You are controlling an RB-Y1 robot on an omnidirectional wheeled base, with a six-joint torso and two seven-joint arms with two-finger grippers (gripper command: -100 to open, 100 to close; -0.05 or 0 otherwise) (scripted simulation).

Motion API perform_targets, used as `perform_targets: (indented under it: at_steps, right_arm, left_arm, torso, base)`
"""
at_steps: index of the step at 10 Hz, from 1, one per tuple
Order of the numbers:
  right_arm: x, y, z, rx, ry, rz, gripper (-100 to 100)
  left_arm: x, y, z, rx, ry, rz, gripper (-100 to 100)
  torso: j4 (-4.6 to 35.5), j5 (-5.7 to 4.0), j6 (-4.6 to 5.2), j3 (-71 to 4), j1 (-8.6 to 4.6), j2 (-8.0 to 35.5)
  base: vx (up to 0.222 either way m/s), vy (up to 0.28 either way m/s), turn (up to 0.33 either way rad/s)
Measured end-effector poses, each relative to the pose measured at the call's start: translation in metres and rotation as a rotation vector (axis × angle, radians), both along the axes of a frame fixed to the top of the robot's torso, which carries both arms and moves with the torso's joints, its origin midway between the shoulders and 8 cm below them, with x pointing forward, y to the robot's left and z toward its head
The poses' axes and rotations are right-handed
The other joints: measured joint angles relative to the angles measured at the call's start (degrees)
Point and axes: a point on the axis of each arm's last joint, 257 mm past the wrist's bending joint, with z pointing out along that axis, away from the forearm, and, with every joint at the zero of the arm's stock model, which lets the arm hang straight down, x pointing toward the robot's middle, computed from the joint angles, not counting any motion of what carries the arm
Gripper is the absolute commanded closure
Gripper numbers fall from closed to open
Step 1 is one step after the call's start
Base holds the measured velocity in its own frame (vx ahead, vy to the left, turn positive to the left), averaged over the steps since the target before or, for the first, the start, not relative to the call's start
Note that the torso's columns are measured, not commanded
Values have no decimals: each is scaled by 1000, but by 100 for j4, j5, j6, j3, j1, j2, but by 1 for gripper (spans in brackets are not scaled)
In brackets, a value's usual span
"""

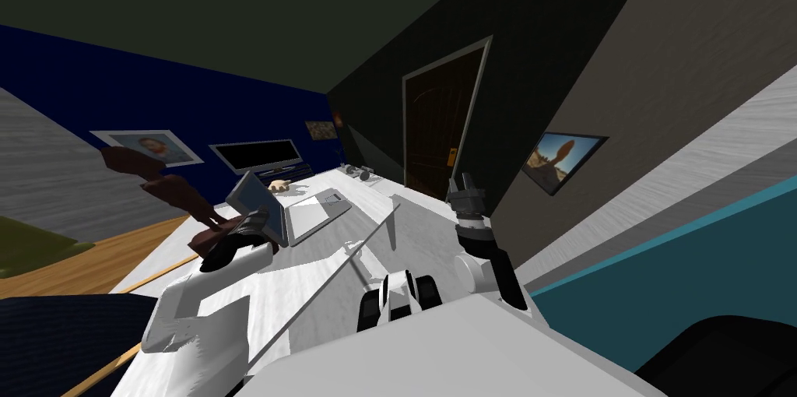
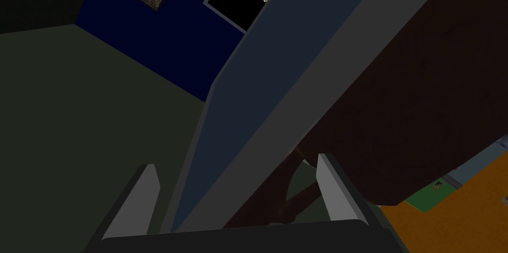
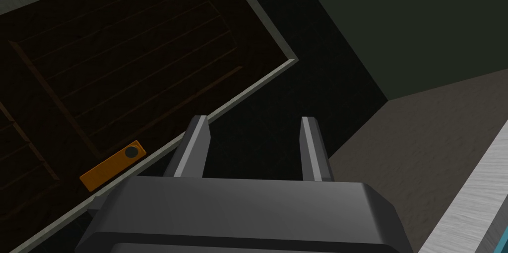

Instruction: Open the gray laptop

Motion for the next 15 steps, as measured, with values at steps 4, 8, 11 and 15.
perform_targets:
  at_steps: [4, 8, 11, 15]
  right_arm:
    - [0, 0, 0, 0, 0, 0, 0]
    - [0, 0, 0, 0, 0, 0, 0]
    - [0, 0, 0, 0, 0, 0, 0]
    - [0, 0, 0, 0, 0, 0, 0]
  left_arm:
    - [3, -3, -2, 13, 12, -3, -100]
    - [7, -7, -4, -2, 0, -6, -100]
    - [8, -9, -5, 17, 16, -9, 100]
    - [3, -3, -3, 54, 50, -4, 100]
  torso:
    - [1, -2, -1, 0, -2, 1]
    - [1, -2, 0, 0, -1, 0]
    - [2, -3, -1, 1, -4, 3]
    - [9, -7, 2, 9, -12, 14]
  base:
    - [0, 9, 4]
    - [1, 9, 3]
    - [-1, -1, -3]
    - [0, -12, -1]
